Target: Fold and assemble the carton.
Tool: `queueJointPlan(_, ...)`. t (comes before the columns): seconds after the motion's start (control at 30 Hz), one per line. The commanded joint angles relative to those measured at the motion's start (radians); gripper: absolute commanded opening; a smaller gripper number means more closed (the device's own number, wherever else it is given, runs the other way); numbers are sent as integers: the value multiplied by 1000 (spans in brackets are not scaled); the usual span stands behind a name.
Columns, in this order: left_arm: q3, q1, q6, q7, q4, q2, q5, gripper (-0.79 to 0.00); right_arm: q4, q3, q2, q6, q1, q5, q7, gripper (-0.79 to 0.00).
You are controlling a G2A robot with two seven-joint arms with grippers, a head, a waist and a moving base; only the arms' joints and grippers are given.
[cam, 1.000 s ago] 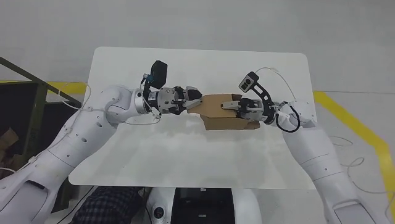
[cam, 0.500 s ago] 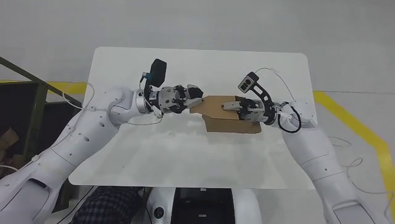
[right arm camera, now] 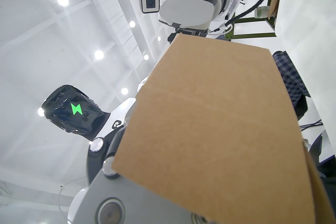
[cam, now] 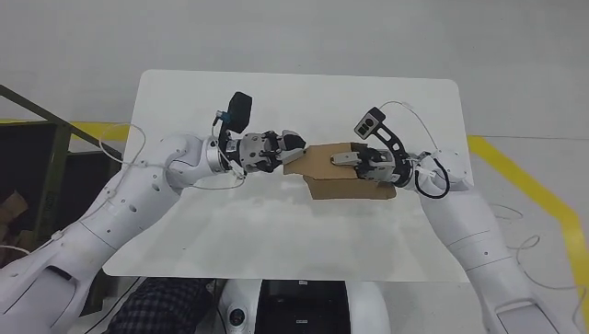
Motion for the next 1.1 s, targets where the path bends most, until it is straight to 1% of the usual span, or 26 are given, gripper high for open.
queueJointPlan(0.0,7,-7,0,8,2,-4,-3,-613,-1,-1,0,1,0,1,1,-785)
queueJointPlan(0.37,34,-24,0,56,11,-19,28,-613,-1,-7,-3,3,1,9,7,-785)
queueJointPlan(0.73,0,4,0,58,18,6,81,-610,-5,14,1,5,-4,12,8,-785)
queueJointPlan(1.07,10,1,0,41,2,10,73,-597,-5,7,-1,5,-1,9,2,-785)
